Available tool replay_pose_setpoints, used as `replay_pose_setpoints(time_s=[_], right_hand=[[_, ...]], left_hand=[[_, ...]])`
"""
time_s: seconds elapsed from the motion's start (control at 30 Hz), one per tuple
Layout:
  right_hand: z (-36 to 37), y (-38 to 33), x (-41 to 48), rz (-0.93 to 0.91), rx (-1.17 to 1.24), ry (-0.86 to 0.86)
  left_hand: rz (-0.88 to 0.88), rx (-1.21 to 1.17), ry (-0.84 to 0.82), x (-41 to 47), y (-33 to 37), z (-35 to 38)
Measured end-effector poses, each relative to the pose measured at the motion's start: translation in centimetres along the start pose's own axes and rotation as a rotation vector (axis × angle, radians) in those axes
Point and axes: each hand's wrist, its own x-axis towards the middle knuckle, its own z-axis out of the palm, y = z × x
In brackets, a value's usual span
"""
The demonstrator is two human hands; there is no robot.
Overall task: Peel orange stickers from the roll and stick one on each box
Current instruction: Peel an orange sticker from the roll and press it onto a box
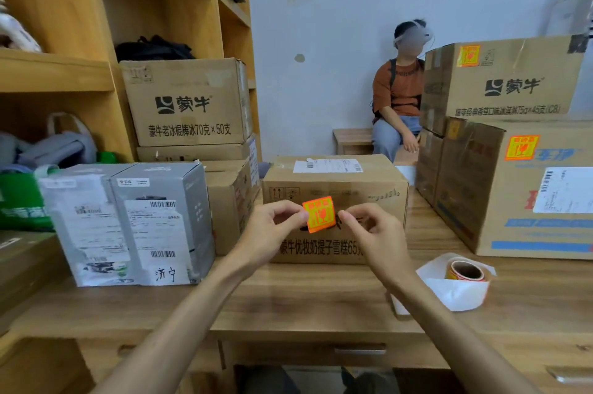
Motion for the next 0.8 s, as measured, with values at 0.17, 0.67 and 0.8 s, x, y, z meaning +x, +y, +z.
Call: replay_pose_setpoints(time_s=[0.17,0.67,0.8], right_hand=[[1.9,-0.5,1.1,0.095,0.25,-0.155],[8.3,-0.6,5.4,-0.344,-0.301,-0.054],[8.8,0.5,5.9,-0.318,-0.282,-0.08]], left_hand=[[0.083,0.107,0.006,0.7,-1.5,-1.8],[0.132,0.331,0.176,4.0,-3.0,-5.0],[0.116,0.339,0.166,4.9,-3.9,-5.2]])
